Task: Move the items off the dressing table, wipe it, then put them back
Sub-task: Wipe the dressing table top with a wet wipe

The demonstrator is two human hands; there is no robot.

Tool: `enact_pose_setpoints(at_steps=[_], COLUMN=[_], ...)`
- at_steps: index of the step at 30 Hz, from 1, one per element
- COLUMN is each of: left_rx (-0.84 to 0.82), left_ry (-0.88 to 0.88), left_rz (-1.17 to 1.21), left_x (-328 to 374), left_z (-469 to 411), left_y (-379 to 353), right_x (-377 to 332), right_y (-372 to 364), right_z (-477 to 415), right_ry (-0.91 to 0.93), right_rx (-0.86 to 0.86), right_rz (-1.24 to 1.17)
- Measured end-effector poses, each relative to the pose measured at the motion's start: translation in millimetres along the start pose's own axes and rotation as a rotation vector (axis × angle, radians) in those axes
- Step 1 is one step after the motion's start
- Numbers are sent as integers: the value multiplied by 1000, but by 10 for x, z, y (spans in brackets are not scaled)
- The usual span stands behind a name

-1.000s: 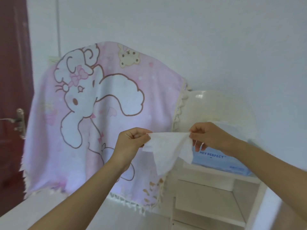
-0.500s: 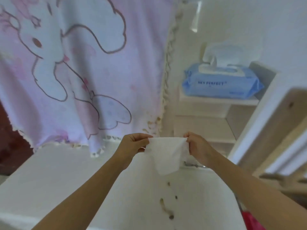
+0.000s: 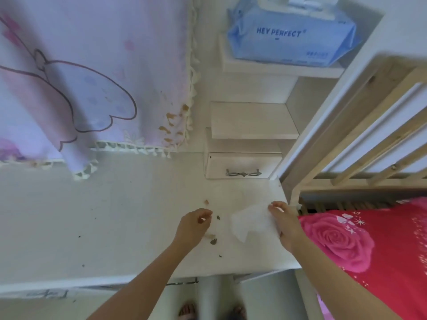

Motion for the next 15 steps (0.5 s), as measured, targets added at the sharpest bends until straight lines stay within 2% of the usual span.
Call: enact_pose_setpoints(at_steps=[7, 10, 13, 15], left_rx=[327, 392, 320, 300], left_ry=[-108, -23, 152, 233], left_rz=[-382, -535, -629, -642], left_x=[-444, -591, -723, -778], left_z=[400, 582, 731, 797], left_y=[233, 339, 289, 209], right_x=[-93, -140, -180, -157], right_y=[569, 593, 393, 185], right_z=[-184, -342, -532, -624], right_ry=[122, 211, 386, 484], right_rx=[208, 255, 180, 24], right_rz=[104, 234, 513, 696])
Point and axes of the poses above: each hand's wrist, its own z-axis away from the middle knuckle, its own y-axis out of the back of the hand, x = y × z, the point moved 4 cm from there along -z, towards the middle knuckle, and after that the axes turned 4 degrees about y, right-handed, at the moved point
